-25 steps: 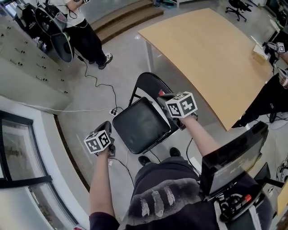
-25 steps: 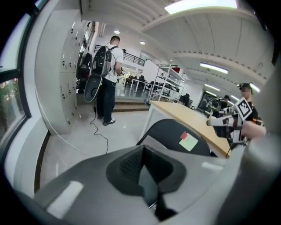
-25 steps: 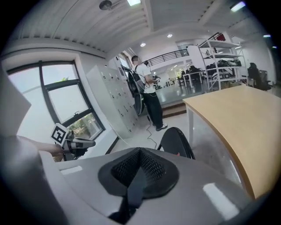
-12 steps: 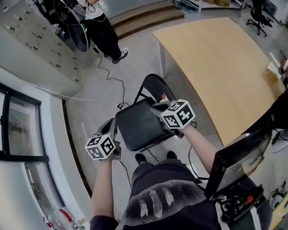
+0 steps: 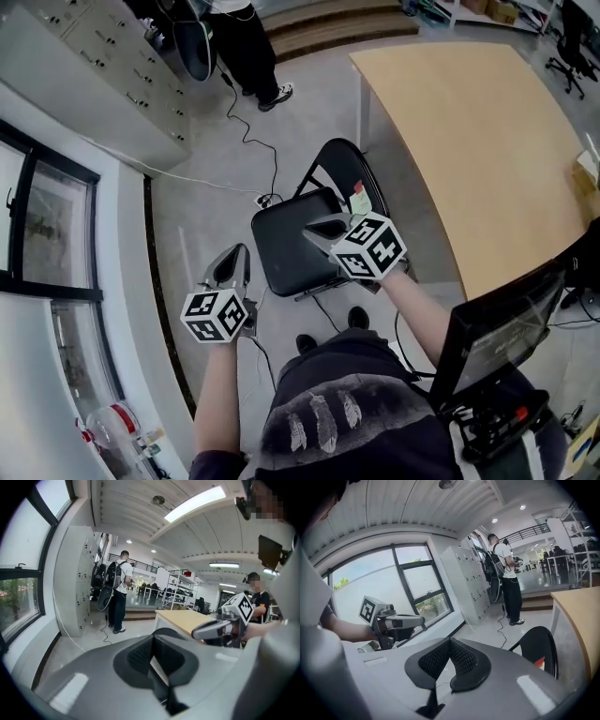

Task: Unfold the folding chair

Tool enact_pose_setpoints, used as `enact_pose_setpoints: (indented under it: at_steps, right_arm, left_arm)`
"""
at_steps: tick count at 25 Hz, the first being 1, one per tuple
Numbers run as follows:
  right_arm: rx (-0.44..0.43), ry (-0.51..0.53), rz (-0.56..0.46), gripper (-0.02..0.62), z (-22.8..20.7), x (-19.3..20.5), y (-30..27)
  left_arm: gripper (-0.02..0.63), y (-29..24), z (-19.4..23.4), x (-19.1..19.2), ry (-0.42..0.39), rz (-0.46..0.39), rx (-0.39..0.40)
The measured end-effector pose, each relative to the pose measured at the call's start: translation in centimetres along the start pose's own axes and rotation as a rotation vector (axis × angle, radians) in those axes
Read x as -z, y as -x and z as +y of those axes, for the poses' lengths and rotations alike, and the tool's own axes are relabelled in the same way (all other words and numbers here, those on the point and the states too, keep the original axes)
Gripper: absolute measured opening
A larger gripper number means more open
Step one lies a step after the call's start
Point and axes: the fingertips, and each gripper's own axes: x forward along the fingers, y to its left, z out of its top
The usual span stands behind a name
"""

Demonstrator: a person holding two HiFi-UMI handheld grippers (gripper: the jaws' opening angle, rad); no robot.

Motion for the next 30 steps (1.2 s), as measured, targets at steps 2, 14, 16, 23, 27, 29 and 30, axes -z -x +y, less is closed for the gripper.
enact_pose_setpoints:
  at_steps: [2, 14, 16, 23, 27, 29, 30]
  right_arm:
    - [-0.011, 0.004, -0.006, 0.002, 0.5, -0.6, 0.2]
    - [0.020, 0.102, -0.022, 0.002, 12.6, -2.7, -4.3]
    - [0.036, 0.104, -0.018, 0.002, 14.1, -2.7, -4.7]
    - [0.124, 0.095, 0.017, 0.002, 17.6, 0.7, -5.3]
    - [0.171, 0.068, 0.017, 0.002, 17.9, 3.7, -4.3]
    - [0.183, 0.055, 0.014, 0.002, 18.0, 3.9, -3.2]
    - [0.186, 0.052, 0.011, 0.002, 18.0, 3.7, -2.6]
  left_arm:
    - [0.000, 0.3, -0.6, -0.5, -0.008, -0.014, 0.008]
    - [0.000, 9.4, 1.9, -1.5, -0.068, -0.154, 0.182]
    - [0.000, 10.5, 2.4, -1.1, -0.052, -0.160, 0.213]
    - [0.000, 12.7, 3.3, 2.6, -0.005, -0.151, 0.304]
    - [0.000, 12.5, 1.6, 5.1, -0.003, -0.144, 0.360]
    - [0.000, 12.6, 0.2, 5.0, -0.010, -0.137, 0.381]
    - [0.000, 12.8, -0.4, 4.7, -0.016, -0.133, 0.385]
